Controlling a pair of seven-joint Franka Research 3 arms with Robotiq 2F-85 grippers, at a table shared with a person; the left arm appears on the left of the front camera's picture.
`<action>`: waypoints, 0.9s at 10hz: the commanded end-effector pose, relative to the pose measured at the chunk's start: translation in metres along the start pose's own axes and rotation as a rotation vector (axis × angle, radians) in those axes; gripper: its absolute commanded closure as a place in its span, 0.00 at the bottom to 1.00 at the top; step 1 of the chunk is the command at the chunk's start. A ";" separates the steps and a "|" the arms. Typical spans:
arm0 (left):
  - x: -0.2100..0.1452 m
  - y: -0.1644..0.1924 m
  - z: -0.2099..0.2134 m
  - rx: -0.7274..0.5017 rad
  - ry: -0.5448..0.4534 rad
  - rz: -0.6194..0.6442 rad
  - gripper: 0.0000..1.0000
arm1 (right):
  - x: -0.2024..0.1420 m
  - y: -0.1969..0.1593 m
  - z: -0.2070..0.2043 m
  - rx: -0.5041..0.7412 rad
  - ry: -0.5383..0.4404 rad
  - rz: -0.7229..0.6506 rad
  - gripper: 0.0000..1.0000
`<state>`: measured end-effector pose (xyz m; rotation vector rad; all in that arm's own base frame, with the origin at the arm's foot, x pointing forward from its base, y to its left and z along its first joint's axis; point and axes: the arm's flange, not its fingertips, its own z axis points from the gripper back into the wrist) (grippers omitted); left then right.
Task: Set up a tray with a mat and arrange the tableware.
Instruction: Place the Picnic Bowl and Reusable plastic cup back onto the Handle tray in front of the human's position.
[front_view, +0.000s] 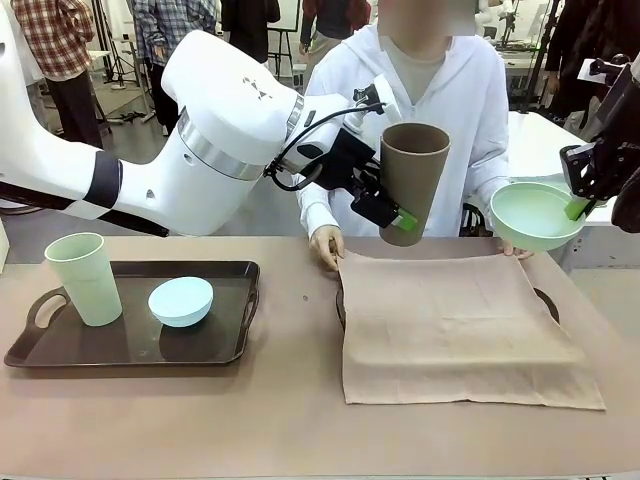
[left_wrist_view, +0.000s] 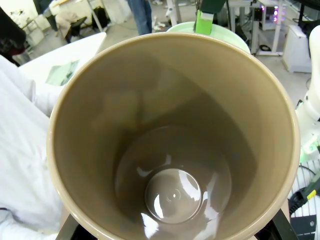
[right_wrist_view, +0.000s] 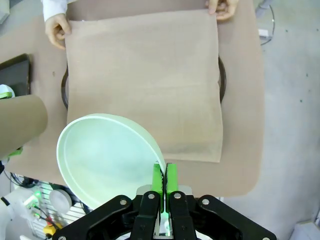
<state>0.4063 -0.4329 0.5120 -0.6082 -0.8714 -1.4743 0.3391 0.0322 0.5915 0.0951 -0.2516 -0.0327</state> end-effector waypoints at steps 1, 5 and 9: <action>0.002 0.001 0.000 -0.005 -0.005 -0.013 1.00 | -0.001 0.001 0.000 -0.003 0.001 0.002 1.00; 0.002 0.001 0.000 -0.005 -0.005 -0.013 1.00 | -0.001 0.001 0.000 -0.003 0.001 0.002 1.00; 0.002 0.001 0.000 -0.005 -0.005 -0.013 1.00 | -0.001 0.001 0.000 -0.003 0.001 0.002 1.00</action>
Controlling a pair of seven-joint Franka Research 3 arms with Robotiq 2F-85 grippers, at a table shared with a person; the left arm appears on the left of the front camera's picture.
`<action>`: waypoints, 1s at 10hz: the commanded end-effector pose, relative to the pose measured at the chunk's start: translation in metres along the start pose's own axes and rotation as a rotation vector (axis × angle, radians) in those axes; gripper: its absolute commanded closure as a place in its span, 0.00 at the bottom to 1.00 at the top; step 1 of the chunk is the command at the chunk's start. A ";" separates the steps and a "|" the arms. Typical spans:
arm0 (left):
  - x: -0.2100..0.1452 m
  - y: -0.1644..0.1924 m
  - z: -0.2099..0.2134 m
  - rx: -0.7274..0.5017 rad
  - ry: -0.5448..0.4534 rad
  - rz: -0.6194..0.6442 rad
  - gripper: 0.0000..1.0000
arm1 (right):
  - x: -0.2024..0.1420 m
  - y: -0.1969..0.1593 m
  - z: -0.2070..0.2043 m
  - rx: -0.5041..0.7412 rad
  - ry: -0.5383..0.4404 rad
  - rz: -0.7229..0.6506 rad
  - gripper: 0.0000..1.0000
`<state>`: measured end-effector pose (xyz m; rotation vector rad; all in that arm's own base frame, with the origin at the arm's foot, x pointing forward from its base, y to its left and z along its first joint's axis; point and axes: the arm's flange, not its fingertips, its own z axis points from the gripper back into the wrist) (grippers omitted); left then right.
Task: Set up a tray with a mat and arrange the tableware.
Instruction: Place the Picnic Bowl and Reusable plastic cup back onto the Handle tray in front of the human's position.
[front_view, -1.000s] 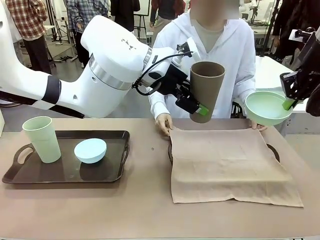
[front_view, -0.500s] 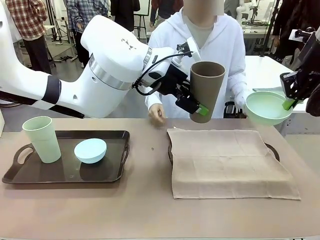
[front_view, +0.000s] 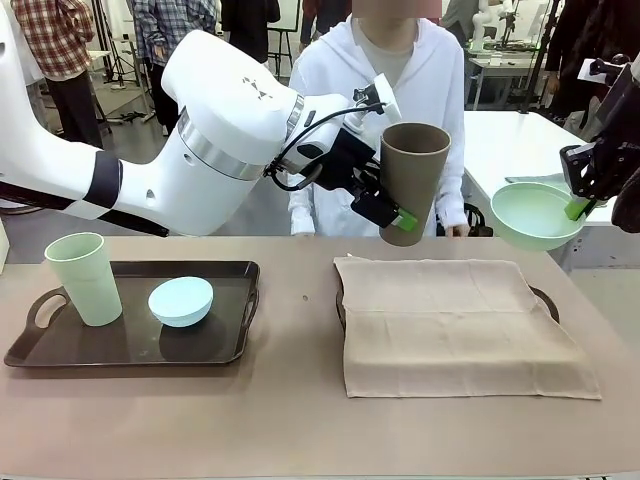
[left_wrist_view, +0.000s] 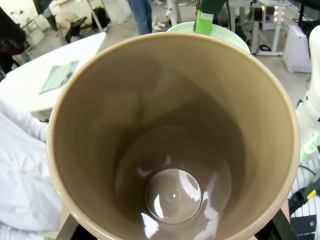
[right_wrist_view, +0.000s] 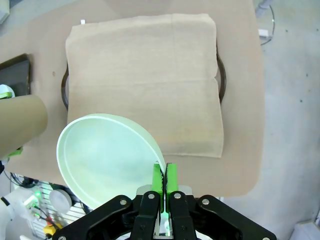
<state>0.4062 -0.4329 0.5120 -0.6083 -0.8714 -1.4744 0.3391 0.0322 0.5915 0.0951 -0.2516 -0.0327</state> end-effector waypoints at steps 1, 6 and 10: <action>0.002 0.001 0.000 -0.005 -0.005 -0.012 1.00 | -0.001 0.001 0.000 -0.003 0.001 0.002 1.00; 0.002 0.001 0.000 -0.005 -0.005 -0.012 1.00 | -0.001 0.001 0.000 -0.003 0.001 0.002 1.00; 0.002 0.001 0.000 -0.005 -0.005 -0.012 1.00 | -0.001 0.001 0.000 -0.003 0.001 0.002 1.00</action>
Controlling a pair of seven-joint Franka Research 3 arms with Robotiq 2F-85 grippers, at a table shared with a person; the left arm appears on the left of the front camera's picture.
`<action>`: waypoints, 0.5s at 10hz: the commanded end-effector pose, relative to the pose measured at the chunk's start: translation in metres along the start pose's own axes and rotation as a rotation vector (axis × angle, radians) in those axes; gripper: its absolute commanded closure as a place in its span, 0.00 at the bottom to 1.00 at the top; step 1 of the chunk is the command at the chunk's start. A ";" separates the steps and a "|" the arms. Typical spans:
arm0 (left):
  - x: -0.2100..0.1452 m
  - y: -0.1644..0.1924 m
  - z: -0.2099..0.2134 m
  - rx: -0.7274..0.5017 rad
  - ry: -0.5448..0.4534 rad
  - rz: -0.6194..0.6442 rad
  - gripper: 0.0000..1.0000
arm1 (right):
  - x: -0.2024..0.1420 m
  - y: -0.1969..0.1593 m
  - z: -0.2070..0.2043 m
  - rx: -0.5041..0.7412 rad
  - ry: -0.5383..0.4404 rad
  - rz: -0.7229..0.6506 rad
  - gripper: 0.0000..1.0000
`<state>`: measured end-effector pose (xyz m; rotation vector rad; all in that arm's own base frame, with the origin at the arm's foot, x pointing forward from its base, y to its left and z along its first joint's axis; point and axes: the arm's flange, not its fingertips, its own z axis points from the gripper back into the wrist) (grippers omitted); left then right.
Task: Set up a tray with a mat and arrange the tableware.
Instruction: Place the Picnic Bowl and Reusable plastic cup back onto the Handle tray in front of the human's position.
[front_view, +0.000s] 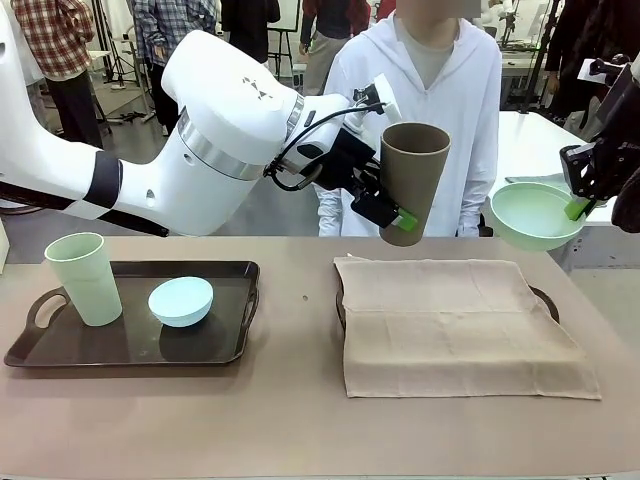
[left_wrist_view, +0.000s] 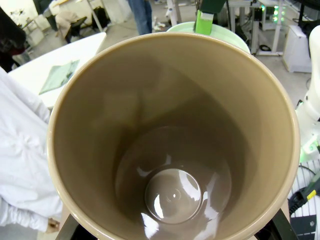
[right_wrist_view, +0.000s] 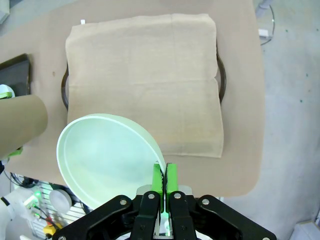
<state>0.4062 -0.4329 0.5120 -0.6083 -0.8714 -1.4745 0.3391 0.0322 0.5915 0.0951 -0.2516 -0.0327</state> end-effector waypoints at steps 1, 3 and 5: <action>0.000 0.000 0.000 0.000 0.000 0.000 0.18 | -0.001 0.001 0.000 -0.003 0.001 0.002 1.00; -0.055 0.015 -0.039 -0.064 -0.023 0.020 0.18 | 0.010 -0.003 -0.027 0.012 0.017 -0.010 0.96; -0.092 0.017 -0.073 -0.074 -0.017 -0.001 0.18 | 0.018 -0.002 -0.075 0.017 0.025 -0.011 0.96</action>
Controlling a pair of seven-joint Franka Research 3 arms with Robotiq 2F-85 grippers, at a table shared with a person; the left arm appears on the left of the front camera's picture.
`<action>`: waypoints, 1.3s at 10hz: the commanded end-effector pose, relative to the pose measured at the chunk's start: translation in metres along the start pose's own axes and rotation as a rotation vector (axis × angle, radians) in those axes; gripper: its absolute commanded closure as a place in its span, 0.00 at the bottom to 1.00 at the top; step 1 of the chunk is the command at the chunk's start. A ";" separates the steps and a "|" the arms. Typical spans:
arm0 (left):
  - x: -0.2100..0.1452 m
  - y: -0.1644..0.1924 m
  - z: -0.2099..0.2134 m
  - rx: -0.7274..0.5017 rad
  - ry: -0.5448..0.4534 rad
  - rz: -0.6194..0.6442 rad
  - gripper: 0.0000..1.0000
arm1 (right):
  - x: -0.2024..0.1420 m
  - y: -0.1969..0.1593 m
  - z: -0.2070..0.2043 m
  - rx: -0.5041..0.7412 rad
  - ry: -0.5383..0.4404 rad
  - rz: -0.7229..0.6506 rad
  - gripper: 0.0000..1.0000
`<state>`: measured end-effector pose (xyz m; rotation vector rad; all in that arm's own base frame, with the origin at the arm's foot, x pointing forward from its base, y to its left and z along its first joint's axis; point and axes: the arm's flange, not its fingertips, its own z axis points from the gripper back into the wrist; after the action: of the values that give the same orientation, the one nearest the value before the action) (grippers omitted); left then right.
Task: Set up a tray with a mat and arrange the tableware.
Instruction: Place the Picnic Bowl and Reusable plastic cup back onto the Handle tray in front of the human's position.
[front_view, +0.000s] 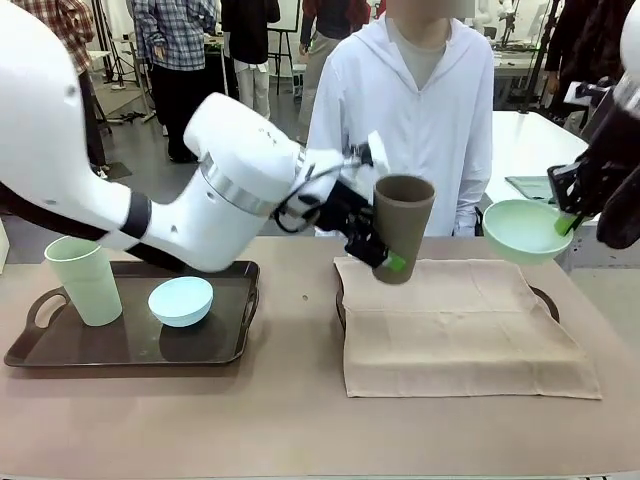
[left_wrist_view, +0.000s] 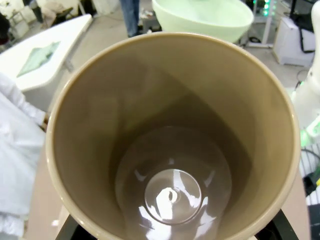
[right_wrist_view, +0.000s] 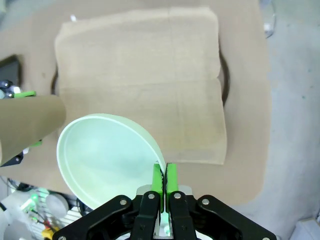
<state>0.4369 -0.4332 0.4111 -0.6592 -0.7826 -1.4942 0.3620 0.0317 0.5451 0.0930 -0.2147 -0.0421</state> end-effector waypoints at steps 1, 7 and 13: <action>-0.019 0.002 -0.024 0.001 -0.054 -0.066 0.18 | 0.012 0.004 -0.050 0.001 -0.008 -0.003 0.96; -0.042 0.011 -0.035 0.002 -0.118 0.032 0.18 | 0.029 0.010 -0.114 0.002 0.079 -0.094 0.96; -0.055 0.020 -0.057 0.019 -0.085 -0.016 0.18 | 0.033 0.002 -0.144 0.027 0.073 -0.016 0.96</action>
<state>0.4611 -0.4383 0.3411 -0.7154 -0.8715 -1.4933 0.4165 0.0437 0.4217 0.0830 -0.1361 -0.0642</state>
